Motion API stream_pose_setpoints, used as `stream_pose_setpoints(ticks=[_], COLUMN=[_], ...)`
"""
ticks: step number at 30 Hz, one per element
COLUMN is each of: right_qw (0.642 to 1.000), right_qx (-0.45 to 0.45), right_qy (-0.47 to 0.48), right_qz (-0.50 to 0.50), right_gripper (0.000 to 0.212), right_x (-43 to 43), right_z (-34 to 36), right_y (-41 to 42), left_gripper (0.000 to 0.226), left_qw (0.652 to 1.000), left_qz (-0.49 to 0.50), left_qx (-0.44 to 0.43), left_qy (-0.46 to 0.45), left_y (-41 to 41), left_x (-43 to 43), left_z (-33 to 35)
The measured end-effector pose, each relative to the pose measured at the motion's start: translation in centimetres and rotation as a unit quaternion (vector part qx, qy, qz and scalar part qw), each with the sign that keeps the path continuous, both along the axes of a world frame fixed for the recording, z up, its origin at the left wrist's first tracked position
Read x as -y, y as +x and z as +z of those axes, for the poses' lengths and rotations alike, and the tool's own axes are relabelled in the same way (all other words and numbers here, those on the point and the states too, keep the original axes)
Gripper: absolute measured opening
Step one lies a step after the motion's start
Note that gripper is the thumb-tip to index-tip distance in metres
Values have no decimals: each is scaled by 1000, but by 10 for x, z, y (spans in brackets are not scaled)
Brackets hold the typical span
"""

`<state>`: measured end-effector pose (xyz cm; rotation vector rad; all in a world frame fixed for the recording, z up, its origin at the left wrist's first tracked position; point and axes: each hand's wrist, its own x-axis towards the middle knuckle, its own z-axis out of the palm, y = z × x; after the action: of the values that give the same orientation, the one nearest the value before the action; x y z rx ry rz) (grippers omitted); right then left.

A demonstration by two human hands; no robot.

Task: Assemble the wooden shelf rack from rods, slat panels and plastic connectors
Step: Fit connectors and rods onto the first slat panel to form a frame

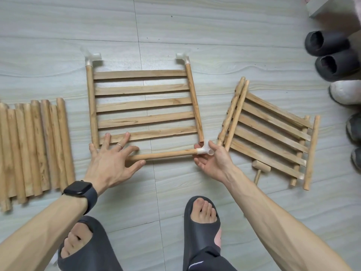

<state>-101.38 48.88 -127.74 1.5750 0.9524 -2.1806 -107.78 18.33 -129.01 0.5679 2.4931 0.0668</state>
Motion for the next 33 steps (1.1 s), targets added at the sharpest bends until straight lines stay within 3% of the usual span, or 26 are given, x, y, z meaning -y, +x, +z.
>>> stream_pose_setpoints(ticks=[8,16,20,25,28,33], right_qw=[1000,993,984,984,986,984], right_qx=[-16,-32,-57,-56,-45,-62], right_qy=[-17,-107,-154,-157,-151,-160], right_qz=[12,-44,-74,-57,-55,-57], right_gripper=[47,26,26,30,22,41], right_x=[-5,-11,-14,-17,-15,-11], right_z=[-5,-13,-13,-13,-15,-12], right_y=[-15,-6,-3,7,16,24], left_gripper=[86,88,88,85,84,80], left_qw=[1000,999,997,997,996,990], left_qz=[23,34,47,46,50,84], left_qx=[-2,2,3,2,9,23], left_qy=[14,35,61,65,71,112], left_y=[0,0,-1,1,0,-3], left_x=[-1,2,5,8,9,12], left_z=[2,3,4,3,1,2])
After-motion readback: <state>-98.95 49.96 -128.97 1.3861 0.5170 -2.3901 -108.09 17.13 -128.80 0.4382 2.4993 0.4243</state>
